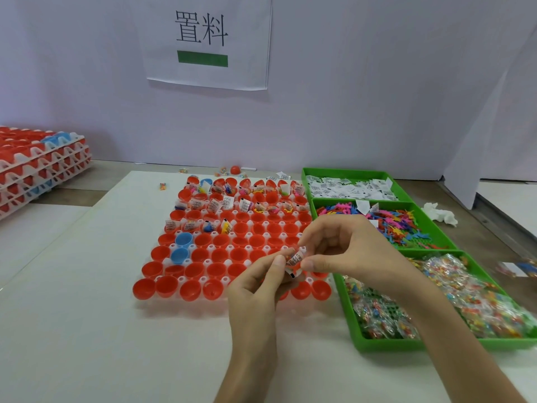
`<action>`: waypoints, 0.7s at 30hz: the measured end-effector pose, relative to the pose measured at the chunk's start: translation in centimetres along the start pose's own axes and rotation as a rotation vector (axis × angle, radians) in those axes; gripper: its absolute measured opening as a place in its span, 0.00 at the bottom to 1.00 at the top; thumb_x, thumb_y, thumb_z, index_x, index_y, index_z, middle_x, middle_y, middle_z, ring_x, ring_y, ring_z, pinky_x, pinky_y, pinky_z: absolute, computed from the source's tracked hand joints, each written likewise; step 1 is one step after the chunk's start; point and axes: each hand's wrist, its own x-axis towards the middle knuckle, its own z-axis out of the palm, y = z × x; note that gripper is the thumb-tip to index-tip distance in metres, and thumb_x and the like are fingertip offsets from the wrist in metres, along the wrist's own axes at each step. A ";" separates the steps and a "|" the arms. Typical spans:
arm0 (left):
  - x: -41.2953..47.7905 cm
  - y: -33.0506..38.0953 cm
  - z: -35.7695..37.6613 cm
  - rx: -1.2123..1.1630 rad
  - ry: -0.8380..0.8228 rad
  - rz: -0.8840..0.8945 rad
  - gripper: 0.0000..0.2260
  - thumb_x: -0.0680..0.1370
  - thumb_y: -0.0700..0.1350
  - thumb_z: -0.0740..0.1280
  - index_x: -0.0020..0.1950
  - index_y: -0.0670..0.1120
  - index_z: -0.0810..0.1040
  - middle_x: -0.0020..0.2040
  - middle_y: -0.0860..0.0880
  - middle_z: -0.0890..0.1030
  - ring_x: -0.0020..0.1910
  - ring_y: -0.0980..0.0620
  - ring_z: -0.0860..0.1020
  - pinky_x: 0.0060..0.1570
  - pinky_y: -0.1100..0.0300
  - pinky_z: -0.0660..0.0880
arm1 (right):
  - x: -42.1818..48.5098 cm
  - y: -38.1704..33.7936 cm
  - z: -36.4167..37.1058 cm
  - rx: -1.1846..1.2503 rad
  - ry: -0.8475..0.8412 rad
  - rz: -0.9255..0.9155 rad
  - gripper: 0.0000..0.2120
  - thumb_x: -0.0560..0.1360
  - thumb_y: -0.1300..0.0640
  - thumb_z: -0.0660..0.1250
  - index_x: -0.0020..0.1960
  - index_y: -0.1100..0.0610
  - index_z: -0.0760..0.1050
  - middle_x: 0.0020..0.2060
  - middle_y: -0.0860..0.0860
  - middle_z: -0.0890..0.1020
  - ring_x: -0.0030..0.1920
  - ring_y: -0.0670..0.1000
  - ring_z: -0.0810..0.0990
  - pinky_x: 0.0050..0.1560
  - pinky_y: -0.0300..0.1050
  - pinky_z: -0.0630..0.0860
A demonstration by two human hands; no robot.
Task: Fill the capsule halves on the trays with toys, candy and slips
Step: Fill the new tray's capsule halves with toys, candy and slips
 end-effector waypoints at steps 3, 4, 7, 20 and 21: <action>-0.1 0.0 0.1 0.023 -0.026 0.010 0.11 0.80 0.43 0.65 0.48 0.49 0.88 0.44 0.43 0.87 0.45 0.48 0.85 0.42 0.64 0.80 | 0.0 0.1 -0.1 -0.028 0.002 0.002 0.10 0.69 0.60 0.79 0.48 0.52 0.84 0.39 0.54 0.85 0.41 0.56 0.86 0.46 0.54 0.84; -0.1 0.0 0.1 0.053 -0.033 0.031 0.12 0.81 0.42 0.65 0.48 0.51 0.88 0.44 0.44 0.87 0.45 0.48 0.85 0.42 0.64 0.79 | 0.1 0.1 -0.1 -0.046 0.001 -0.003 0.09 0.69 0.60 0.79 0.48 0.52 0.84 0.39 0.53 0.85 0.41 0.55 0.86 0.46 0.54 0.84; -0.3 0.1 0.2 0.154 -0.043 0.113 0.15 0.81 0.40 0.65 0.48 0.57 0.88 0.45 0.47 0.87 0.47 0.49 0.85 0.43 0.65 0.79 | 0.1 0.2 -0.1 -0.095 0.008 -0.022 0.09 0.70 0.59 0.79 0.48 0.51 0.84 0.39 0.51 0.85 0.40 0.51 0.85 0.45 0.50 0.84; -0.5 0.2 0.2 0.251 -0.116 0.212 0.18 0.75 0.39 0.73 0.58 0.60 0.84 0.46 0.52 0.86 0.45 0.57 0.84 0.44 0.68 0.78 | -0.1 0.2 -0.8 0.063 0.018 -0.026 0.07 0.69 0.56 0.77 0.46 0.53 0.84 0.42 0.53 0.87 0.43 0.52 0.87 0.44 0.37 0.80; -0.6 0.2 0.3 0.234 -0.111 0.219 0.17 0.75 0.40 0.73 0.58 0.59 0.84 0.47 0.51 0.87 0.47 0.54 0.85 0.45 0.66 0.79 | -0.2 0.1 -0.9 0.081 0.004 -0.020 0.07 0.69 0.56 0.77 0.47 0.53 0.84 0.42 0.53 0.87 0.44 0.52 0.87 0.44 0.37 0.80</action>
